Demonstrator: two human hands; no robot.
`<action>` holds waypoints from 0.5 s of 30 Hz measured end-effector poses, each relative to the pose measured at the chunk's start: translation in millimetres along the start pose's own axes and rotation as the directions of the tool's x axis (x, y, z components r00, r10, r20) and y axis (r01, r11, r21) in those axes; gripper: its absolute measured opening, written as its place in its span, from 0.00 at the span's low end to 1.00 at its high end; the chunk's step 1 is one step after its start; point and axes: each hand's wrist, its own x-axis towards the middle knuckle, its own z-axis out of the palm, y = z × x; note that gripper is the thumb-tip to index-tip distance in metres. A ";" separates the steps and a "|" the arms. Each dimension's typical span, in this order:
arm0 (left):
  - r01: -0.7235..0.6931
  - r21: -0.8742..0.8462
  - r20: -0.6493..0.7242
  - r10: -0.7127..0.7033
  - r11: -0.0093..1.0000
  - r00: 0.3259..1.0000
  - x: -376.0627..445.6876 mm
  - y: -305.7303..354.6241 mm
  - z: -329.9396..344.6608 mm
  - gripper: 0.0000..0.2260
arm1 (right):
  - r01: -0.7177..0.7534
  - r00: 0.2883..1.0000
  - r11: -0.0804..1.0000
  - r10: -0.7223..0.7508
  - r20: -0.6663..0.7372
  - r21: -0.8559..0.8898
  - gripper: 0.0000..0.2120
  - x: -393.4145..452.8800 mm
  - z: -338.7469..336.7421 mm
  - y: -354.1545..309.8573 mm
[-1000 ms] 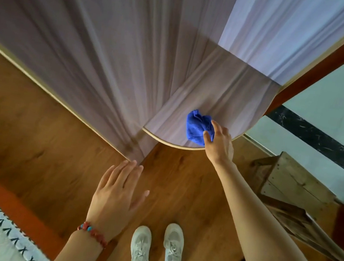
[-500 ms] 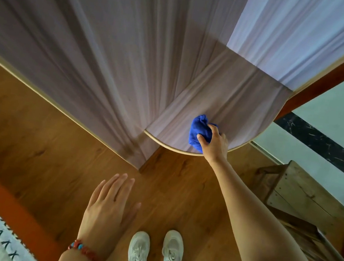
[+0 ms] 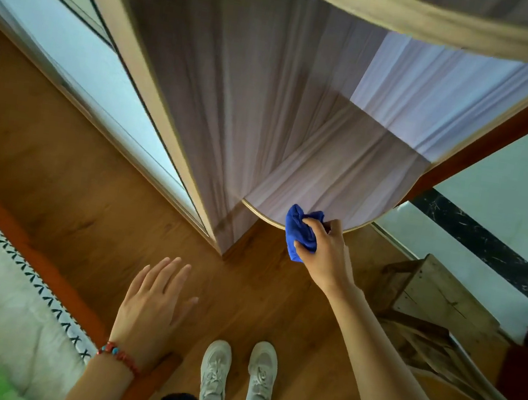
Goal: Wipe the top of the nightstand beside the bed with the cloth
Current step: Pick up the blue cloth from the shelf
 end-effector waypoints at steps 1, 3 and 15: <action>0.014 -0.002 -0.005 -0.015 1.000 1.000 -8.4 -3.7 -4.7 0.32 | 0.022 1.000 1.000 -0.022 0.010 -0.021 0.20 -9.9 -9.1 -10.7; 0.049 -0.011 -0.006 -0.050 0.999 0.999 -26.2 -8.9 -14.5 0.33 | 0.059 0.998 0.997 -0.057 0.042 -0.055 0.20 -28.3 -24.2 -31.5; 0.329 -0.177 -0.117 -0.352 0.928 0.929 -144.5 -20.7 -35.6 0.32 | 0.321 0.929 0.937 -0.283 0.241 -0.136 0.20 -80.3 -61.3 -112.2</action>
